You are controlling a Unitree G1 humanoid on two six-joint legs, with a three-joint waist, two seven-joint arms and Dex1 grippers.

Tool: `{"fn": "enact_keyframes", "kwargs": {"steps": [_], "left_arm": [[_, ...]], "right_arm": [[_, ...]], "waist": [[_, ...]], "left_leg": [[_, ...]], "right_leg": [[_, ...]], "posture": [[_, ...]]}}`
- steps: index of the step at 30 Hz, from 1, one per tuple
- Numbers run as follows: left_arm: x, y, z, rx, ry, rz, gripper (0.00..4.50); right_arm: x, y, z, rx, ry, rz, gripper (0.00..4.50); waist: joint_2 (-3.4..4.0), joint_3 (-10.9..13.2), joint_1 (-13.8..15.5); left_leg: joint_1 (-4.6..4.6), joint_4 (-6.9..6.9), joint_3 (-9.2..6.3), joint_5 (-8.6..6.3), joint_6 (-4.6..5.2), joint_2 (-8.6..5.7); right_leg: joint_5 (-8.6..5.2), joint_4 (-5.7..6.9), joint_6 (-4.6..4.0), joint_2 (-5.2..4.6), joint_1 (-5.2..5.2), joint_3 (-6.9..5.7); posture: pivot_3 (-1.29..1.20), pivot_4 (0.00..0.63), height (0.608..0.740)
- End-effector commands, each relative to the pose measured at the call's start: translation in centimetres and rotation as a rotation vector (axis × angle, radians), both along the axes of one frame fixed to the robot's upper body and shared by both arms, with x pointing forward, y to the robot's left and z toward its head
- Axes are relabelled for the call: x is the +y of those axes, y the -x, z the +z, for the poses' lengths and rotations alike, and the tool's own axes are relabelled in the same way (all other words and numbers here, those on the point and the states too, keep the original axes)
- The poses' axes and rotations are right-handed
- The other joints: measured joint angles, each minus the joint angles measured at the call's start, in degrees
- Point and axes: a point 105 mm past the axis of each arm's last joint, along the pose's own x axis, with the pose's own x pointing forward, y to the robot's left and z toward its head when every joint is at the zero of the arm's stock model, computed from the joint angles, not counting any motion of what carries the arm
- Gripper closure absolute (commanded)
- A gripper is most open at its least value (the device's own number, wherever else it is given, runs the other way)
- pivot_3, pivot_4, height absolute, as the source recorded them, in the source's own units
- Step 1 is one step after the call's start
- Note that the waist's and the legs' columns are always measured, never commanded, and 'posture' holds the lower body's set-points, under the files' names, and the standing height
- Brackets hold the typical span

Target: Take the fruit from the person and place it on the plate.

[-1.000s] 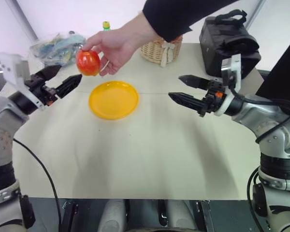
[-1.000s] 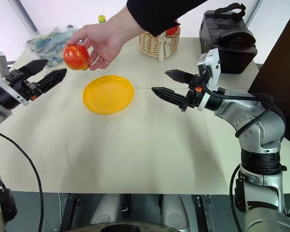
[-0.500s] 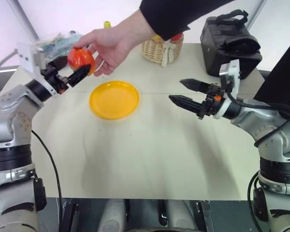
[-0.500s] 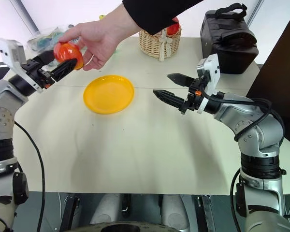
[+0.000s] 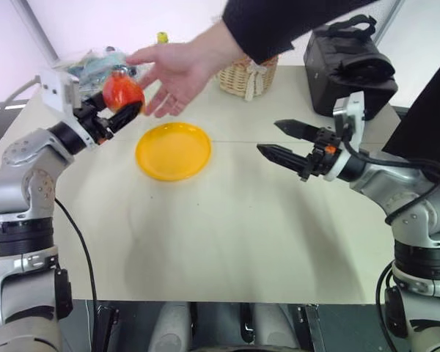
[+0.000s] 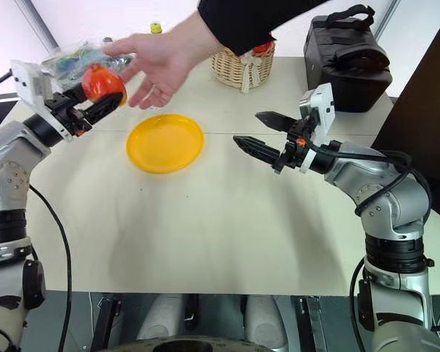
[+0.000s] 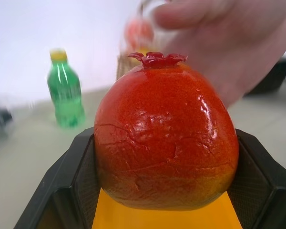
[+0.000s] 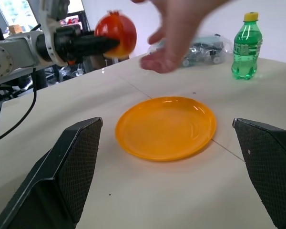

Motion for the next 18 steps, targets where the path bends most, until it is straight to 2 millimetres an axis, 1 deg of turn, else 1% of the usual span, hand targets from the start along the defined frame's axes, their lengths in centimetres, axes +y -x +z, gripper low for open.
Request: {"fn": "enact_keyframes", "kwargs": {"steps": [1, 4, 7, 13, 15, 16, 18], "left_arm": [[-1.7, -0.6, -1.3, 0.029, -0.026, -0.016, 1.56], [-3.3, -1.6, -3.6, 0.078, -0.05, -0.028, 1.56], [-4.4, -2.7, -4.9, 0.113, -0.07, -0.046, 1.56], [-5.5, -4.1, -6.1, 0.159, -0.1, -0.058, 1.56], [-5.5, -4.4, -6.0, 0.16, -0.095, -0.062, 0.48], [-5.5, -4.4, -5.8, 0.158, -0.089, -0.067, 0.08], [-5.5, -4.5, -5.6, 0.152, -0.09, -0.071, 0.03]], "right_arm": [[0.5, 0.6, 0.8, -0.048, -0.004, 0.023, 0.0], [0.8, 0.7, 0.5, -0.044, -0.002, 0.026, 0.0], [0.9, 1.1, 0.4, -0.038, -0.004, 0.03, 0.0], [0.9, 1.6, -0.2, -0.025, 0.005, 0.016, 0.0], [0.8, 1.7, -0.4, -0.023, 0.007, 0.006, 0.0], [0.8, 1.8, -0.5, -0.022, 0.009, 0.003, 0.0], [0.8, 1.8, -0.6, -0.022, 0.01, -0.002, 0.0]], "waist": [[0.0, 0.0, 0.2], [-0.01, 0.0, 0.3], [-0.01, 0.0, 0.2], [-0.01, 0.0, 0.1], [-0.01, 0.0, 0.0], [-0.01, 0.0, 0.0], [-0.01, 0.0, 0.0]], "left_leg": [[-0.01, 0.01, 0.0, 0.0, 0.0, 0.0], [-0.04, 0.06, -0.02, 0.0, 0.0, -0.01], [-0.06, 0.06, -0.02, 0.0, 0.0, -0.03], [-0.08, 0.05, -0.04, 0.0, 0.0, -0.03], [-0.09, 0.05, -0.04, 0.0, 0.0, -0.03], [-0.09, 0.05, -0.04, 0.0, 0.0, -0.02], [-0.09, 0.05, -0.05, 0.0, 0.0, -0.02]], "right_leg": [[0.0, 0.0, 0.0, 0.0, 0.0, 0.0], [0.0, 0.0, 0.0, -0.01, 0.01, -0.02], [0.0, 0.0, 0.0, 0.0, 0.0, -0.02], [0.0, 0.01, 0.0, 0.01, -0.04, -0.05], [0.0, 0.01, 0.01, 0.02, -0.04, -0.06], [0.0, 0.01, 0.01, 0.02, -0.04, -0.06], [0.0, 0.01, 0.01, 0.02, -0.05, -0.06]], "posture": [[0.0, 0.15, 0.74], [0.0, 0.15, 0.74], [0.0, 0.15, 0.74], [0.0, 0.15, 0.74], [0.0, 0.15, 0.74], [0.0, 0.15, 0.74], [0.0, 0.15, 0.74]]}}
